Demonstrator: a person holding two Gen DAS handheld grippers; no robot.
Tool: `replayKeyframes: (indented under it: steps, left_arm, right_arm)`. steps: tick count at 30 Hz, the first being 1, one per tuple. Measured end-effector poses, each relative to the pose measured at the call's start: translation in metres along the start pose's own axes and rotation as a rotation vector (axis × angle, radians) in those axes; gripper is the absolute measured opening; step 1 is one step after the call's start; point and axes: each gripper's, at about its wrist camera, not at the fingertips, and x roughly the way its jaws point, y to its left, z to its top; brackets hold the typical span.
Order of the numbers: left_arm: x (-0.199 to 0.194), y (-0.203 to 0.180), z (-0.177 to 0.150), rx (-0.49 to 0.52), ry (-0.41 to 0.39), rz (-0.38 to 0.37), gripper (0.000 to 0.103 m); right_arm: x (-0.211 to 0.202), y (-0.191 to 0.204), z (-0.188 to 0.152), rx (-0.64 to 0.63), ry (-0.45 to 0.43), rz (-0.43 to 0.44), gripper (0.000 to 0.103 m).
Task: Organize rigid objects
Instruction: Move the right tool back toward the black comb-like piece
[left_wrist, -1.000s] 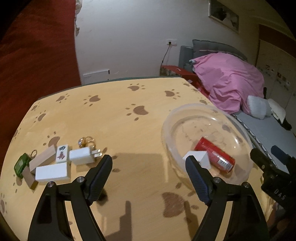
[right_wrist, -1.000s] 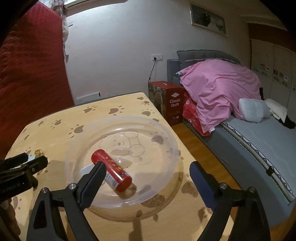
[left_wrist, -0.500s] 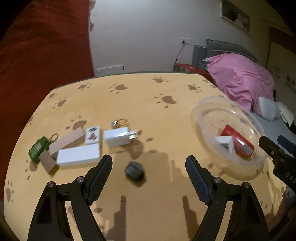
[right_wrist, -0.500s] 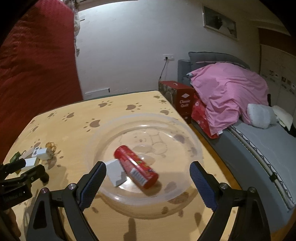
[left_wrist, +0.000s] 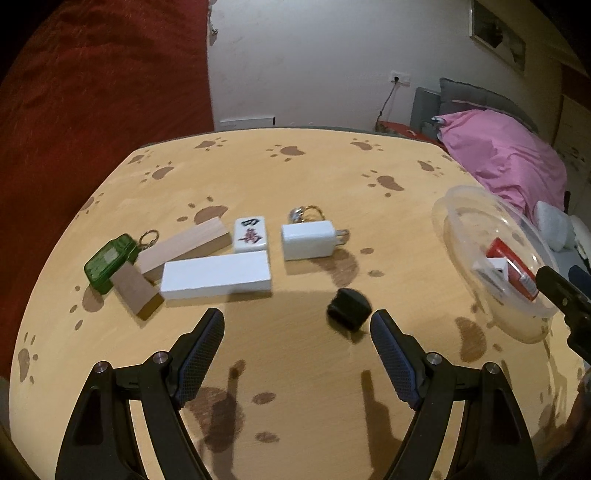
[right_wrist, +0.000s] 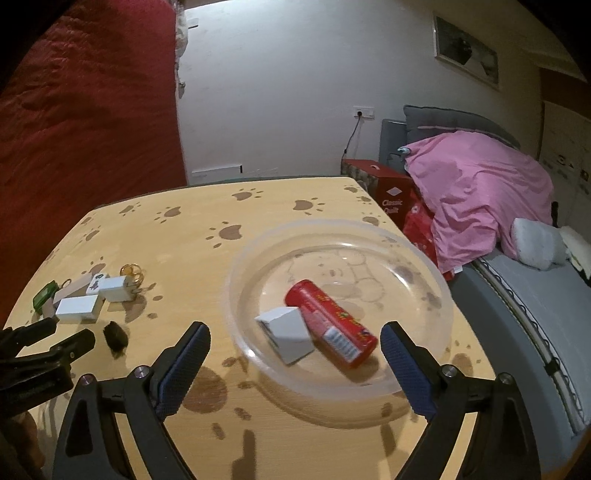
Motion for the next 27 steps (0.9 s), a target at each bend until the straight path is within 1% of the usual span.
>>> replayKeyframes:
  steps: [6, 11, 14, 16, 18, 23, 24, 27]
  left_arm:
    - [0.004, 0.011, -0.004, -0.016, 0.018, -0.001, 0.082]
    - [0.007, 0.021, -0.008, -0.032, 0.034, 0.005, 0.082]
    - [0.009, 0.024, -0.009, -0.036, 0.043, 0.005, 0.082]
    - [0.011, 0.024, -0.009, -0.039, 0.053, -0.006, 0.082]
    - [0.009, 0.023, -0.008, -0.03, 0.05, -0.021, 0.082]
    - [0.008, 0.036, -0.004, -0.033, 0.037, 0.016, 0.082]
    - [0.008, 0.043, -0.003, -0.043, 0.035, 0.031, 0.082]
    - [0.008, 0.059, -0.002, -0.063, 0.033, 0.058, 0.082]
  right_arm:
    - [0.005, 0.014, -0.001, -0.015, 0.019, 0.029, 0.096]
    - [0.005, 0.024, -0.003, -0.012, 0.028, 0.111, 0.096]
    - [0.006, 0.032, -0.005, -0.023, 0.04, 0.145, 0.096]
    - [0.008, 0.037, -0.005, -0.026, 0.052, 0.161, 0.096]
    - [0.01, 0.04, -0.006, -0.02, 0.07, 0.197, 0.096]
    - [0.016, 0.06, -0.005, -0.055, 0.102, 0.297, 0.096]
    - [0.017, 0.065, -0.005, -0.067, 0.105, 0.308, 0.095]
    - [0.025, 0.083, -0.005, -0.118, 0.128, 0.345, 0.085]
